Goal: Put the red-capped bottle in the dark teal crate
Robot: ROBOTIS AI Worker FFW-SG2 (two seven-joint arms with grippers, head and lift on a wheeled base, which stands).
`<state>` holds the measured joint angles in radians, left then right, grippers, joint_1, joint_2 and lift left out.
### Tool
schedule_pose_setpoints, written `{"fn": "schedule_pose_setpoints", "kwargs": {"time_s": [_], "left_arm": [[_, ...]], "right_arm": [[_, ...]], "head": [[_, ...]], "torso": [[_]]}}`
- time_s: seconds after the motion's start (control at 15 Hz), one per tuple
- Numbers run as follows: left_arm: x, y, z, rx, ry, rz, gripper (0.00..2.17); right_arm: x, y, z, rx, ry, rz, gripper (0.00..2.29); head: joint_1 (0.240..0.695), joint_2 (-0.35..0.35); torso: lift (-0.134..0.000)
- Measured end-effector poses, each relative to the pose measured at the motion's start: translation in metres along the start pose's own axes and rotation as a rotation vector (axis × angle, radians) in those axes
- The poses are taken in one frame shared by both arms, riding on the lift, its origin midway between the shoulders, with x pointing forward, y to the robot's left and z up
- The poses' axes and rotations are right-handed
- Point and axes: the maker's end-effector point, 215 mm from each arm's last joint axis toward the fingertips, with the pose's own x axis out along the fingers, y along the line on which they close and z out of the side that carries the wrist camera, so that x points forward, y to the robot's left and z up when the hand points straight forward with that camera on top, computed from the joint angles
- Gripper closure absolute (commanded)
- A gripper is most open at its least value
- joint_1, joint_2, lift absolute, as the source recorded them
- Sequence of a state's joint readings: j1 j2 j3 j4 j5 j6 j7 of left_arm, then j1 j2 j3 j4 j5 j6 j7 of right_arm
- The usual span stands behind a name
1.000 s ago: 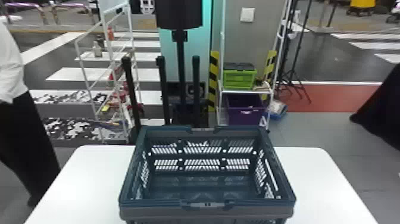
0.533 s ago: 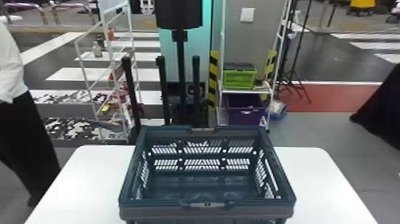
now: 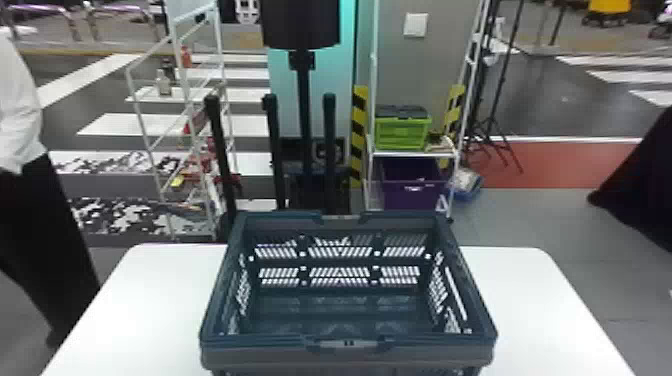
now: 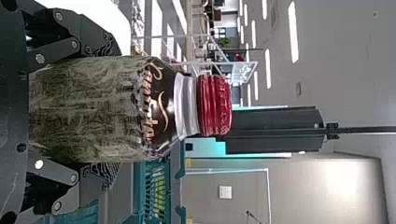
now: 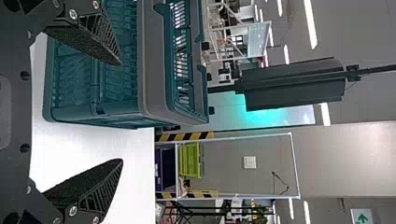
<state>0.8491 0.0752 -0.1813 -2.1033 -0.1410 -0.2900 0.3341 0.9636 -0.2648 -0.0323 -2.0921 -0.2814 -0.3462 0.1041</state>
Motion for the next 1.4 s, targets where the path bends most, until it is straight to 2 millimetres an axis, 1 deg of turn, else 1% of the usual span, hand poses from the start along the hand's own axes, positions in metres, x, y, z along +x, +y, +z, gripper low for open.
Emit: {"fn": "schedule_pose_setpoints", "kwargs": {"time_s": [0.07, 0.2, 0.33, 0.47, 0.6, 0.8, 0.93, 1.07, 1.27, 1.4], "left_arm": [[0.005, 0.007, 0.007, 0.014, -0.004, 0.007, 1.97], [0.023, 0.026, 0.026, 0.059, 0.001, 0.021, 1.97], [0.044, 0.035, 0.037, 0.100, 0.030, 0.020, 1.97], [0.068, 0.039, 0.049, 0.131, 0.072, -0.001, 1.97], [0.094, 0.038, 0.061, 0.152, 0.120, -0.041, 1.97], [0.128, 0.043, 0.073, 0.185, 0.214, -0.082, 1.97], [0.147, 0.033, 0.081, 0.198, 0.258, -0.149, 1.97], [0.165, 0.021, 0.081, 0.214, 0.289, -0.212, 1.97], [0.190, -0.019, 0.080, 0.260, 0.318, -0.358, 1.97], [0.205, -0.052, 0.078, 0.280, 0.345, -0.485, 1.97]], "right_arm": [[0.000, 0.000, 0.000, 0.000, 0.000, 0.000, 0.15], [-0.001, -0.001, 0.000, -0.001, 0.001, -0.002, 0.15], [-0.002, -0.001, -0.001, -0.001, 0.002, -0.004, 0.15], [-0.003, -0.002, 0.000, 0.002, -0.001, -0.008, 0.15], [-0.005, -0.004, 0.000, 0.002, -0.003, -0.017, 0.15], [-0.008, -0.006, 0.000, 0.002, -0.004, -0.027, 0.15], [-0.009, -0.007, -0.001, 0.003, -0.003, -0.033, 0.15], [-0.009, -0.008, -0.001, 0.003, -0.002, -0.037, 0.15], [-0.010, -0.009, 0.000, 0.003, -0.005, -0.042, 0.15], [-0.010, -0.010, 0.000, 0.004, -0.006, -0.045, 0.15]], "head": [[0.499, 0.000], [0.499, 0.000], [0.499, 0.000], [0.499, 0.000], [0.499, 0.000], [0.499, 0.000], [0.499, 0.000], [0.499, 0.000], [0.499, 0.000], [0.499, 0.000]], "torso": [[0.000], [0.000], [0.000], [0.000], [0.000], [0.000], [0.000], [0.000], [0.000], [0.000]]}}
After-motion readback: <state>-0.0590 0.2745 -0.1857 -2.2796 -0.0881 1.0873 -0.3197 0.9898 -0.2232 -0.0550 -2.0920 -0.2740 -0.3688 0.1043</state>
